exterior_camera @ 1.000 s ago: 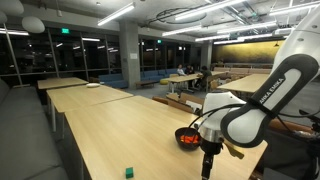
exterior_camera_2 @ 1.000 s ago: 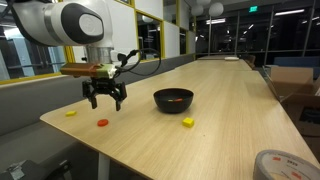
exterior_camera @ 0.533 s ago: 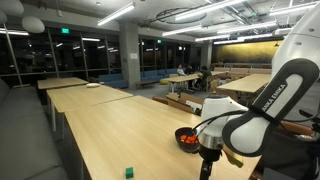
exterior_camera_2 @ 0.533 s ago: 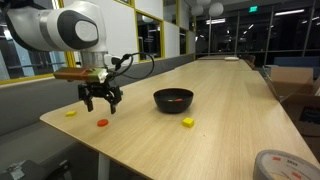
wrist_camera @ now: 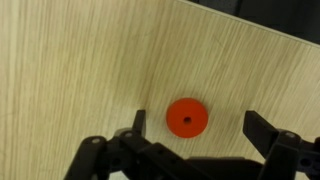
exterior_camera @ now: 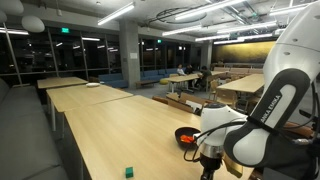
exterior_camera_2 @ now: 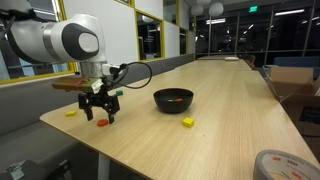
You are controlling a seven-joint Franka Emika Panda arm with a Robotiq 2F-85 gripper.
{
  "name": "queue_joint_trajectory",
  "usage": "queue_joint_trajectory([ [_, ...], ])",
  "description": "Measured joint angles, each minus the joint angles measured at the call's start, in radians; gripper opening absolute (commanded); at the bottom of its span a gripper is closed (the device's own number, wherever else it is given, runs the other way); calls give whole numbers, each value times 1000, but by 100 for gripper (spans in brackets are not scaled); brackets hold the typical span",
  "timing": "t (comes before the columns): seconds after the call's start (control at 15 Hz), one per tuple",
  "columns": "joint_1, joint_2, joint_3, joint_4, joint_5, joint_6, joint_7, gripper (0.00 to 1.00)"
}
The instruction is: Put the orange discs in the bowl
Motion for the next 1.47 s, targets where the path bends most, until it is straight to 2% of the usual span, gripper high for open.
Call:
queue_joint_trajectory([
  [0.47, 0, 41, 2, 1, -73, 62, 102, 100],
  [0.93, 0, 41, 0, 7, -205, 63, 251, 100],
  [1.2, 0, 41, -1, 8, -245, 63, 302, 100],
  [1.27, 0, 41, -1, 8, -250, 63, 311, 75],
  [1.33, 0, 41, -2, 8, -255, 62, 320, 75],
  [1.47, 0, 40, -3, 8, -270, 62, 336, 59],
])
